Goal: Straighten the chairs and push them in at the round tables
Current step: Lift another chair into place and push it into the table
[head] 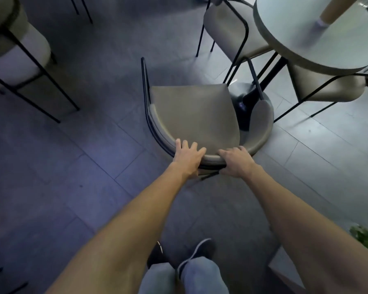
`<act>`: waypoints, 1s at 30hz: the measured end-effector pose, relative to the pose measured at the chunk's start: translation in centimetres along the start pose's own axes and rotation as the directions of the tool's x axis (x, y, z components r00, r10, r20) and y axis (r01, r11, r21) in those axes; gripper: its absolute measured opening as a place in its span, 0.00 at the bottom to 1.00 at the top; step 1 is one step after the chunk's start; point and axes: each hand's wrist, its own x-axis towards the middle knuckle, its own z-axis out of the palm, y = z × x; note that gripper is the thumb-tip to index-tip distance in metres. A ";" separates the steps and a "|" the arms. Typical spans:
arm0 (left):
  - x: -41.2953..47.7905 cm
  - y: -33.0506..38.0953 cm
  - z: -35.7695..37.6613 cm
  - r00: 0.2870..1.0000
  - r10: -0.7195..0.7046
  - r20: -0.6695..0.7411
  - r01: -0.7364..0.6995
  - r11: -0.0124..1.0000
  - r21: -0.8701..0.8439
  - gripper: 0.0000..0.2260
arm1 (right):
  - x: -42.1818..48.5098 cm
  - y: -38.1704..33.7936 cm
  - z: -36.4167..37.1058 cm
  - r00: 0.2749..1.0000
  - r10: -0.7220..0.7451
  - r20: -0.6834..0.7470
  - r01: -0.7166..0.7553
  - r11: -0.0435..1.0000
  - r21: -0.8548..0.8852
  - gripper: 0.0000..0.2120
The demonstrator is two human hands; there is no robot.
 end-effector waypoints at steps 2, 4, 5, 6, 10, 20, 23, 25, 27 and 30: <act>0.3 0.2 0.0 0.999 -0.028 0.025 0.029 0.999 -0.024 0.24 | 1.0 0.1 -0.1 0.999 -0.013 0.031 0.013 1.000 0.001 0.24; 0.7 0.3 0.0 0.998 -0.055 0.043 0.056 0.998 -0.038 0.21 | 1.7 0.0 -0.1 0.999 -0.019 0.040 0.018 1.000 0.006 0.25; 0.9 0.4 0.1 0.997 -0.069 0.038 0.070 0.997 -0.042 0.19 | 1.9 0.0 0.0 0.999 -0.030 0.023 0.030 0.999 0.011 0.25; 1.1 0.5 0.4 0.996 -0.082 0.019 0.082 0.996 -0.039 0.17 | 2.0 0.2 0.3 0.999 -0.040 -0.008 0.040 0.999 0.014 0.24; 1.2 0.4 1.6 0.991 -0.090 -0.094 0.088 0.996 -0.022 0.10 | 1.5 0.4 0.5 0.996 -0.050 -0.079 0.052 0.998 0.021 0.24; -0.6 0.6 2.7 0.992 0.032 -0.125 -0.025 0.998 0.055 0.16 | -2.2 -1.9 3.0 0.994 0.041 -0.105 -0.026 0.990 0.137 0.22; -0.9 0.2 2.3 0.990 0.096 -0.102 -0.088 0.993 0.077 0.18 | -3.0 -3.0 3.7 0.990 0.101 -0.099 -0.082 0.981 0.175 0.21; -0.7 -0.1 1.8 0.989 0.130 -0.066 -0.123 0.987 0.100 0.19 | -3.3 -3.6 3.8 0.985 0.148 -0.091 -0.127 0.971 0.202 0.22; 0.0 -0.5 1.1 0.986 0.165 -0.027 -0.160 0.978 0.134 0.19 | -3.3 -4.0 3.9 0.976 0.198 -0.089 -0.174 0.959 0.224 0.23; 1.2 -1.0 0.2 0.978 0.211 -0.001 -0.207 0.961 0.185 0.20 | -3.2 -4.6 3.9 0.962 0.258 -0.087 -0.228 0.938 0.261 0.23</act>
